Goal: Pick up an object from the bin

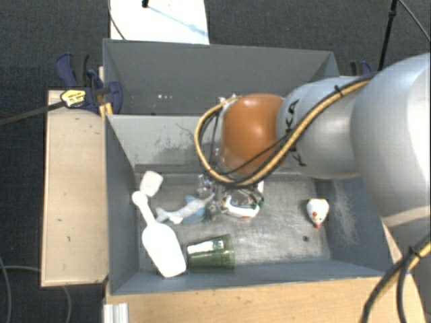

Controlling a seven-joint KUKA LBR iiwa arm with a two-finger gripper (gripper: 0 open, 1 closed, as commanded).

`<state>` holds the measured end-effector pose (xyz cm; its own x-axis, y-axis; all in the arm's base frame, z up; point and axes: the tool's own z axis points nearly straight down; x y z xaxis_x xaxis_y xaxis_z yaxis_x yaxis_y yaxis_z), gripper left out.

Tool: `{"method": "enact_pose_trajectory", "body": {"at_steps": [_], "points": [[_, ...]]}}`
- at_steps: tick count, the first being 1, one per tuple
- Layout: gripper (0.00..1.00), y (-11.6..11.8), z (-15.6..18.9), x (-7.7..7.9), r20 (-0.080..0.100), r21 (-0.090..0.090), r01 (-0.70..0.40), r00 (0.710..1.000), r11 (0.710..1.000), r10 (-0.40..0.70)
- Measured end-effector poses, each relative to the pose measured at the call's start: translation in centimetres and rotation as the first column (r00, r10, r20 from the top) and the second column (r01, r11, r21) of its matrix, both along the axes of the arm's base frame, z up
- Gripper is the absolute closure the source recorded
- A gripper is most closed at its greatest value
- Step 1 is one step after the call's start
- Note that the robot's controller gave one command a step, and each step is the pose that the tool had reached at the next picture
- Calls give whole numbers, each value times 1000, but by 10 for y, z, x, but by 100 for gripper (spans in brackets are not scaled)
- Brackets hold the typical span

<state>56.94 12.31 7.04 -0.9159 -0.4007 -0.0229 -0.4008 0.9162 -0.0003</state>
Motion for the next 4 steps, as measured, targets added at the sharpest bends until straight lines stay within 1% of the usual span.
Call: {"method": "enact_pose_trajectory", "body": {"at_steps": [2, 3, 4], "points": [[100, 0, 4, -2, -3, -1, 0, 1000, 1000, 0], [100, -2, 20, -6, -19, -6, -1, 1000, 1000, 1], [100, -2, 38, -4, -18, -7, 1, 1000, 1000, -1]]}}
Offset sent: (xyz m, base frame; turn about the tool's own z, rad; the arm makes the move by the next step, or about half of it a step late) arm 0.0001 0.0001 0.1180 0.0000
